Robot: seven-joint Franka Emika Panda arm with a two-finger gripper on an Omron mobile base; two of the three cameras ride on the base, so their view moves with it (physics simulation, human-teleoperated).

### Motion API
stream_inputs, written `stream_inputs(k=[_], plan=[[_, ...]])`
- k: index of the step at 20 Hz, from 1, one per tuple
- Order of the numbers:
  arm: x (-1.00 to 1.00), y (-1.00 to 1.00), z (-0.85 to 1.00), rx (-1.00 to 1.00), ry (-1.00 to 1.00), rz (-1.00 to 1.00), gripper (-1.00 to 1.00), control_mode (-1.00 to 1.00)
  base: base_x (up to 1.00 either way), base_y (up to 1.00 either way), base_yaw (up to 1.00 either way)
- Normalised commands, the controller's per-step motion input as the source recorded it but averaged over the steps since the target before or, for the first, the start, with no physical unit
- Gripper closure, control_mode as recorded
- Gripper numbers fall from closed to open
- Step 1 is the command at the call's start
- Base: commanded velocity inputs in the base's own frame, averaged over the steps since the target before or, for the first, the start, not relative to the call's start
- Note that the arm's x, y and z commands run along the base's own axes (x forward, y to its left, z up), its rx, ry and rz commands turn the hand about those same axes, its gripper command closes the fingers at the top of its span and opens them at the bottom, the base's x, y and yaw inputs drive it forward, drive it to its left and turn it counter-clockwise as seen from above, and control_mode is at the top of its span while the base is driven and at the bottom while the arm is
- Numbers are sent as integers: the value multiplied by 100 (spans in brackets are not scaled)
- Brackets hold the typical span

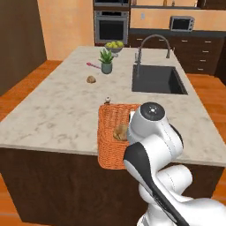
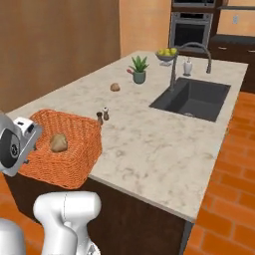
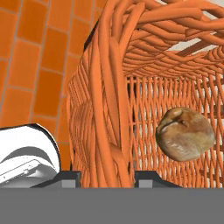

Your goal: Open the cabinet, pick up the bread from the cabinet and place it in the basket. Then move the basket to the dining counter.

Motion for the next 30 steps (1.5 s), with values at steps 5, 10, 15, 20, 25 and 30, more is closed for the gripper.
stream_inputs(k=[5, 10, 15, 20, 25, 30], plan=[[0, 0, 0, 0, 0, 0, 100, 100, 61, 100, -1], [0, 0, 0, 0, 0, 0, 100, 100, 61, 100, -2], [0, 0, 0, 0, 0, 0, 100, 100, 87, 100, -15], [20, 2, 0, -1, -2, -1, 100, -100, 75, 37, -12], [100, 0, 0, 0, -3, 4, 100, -100, 0, 0, 0], [100, -1, -16, 0, 2, 12, 100, -100, 0, 0, 0]])
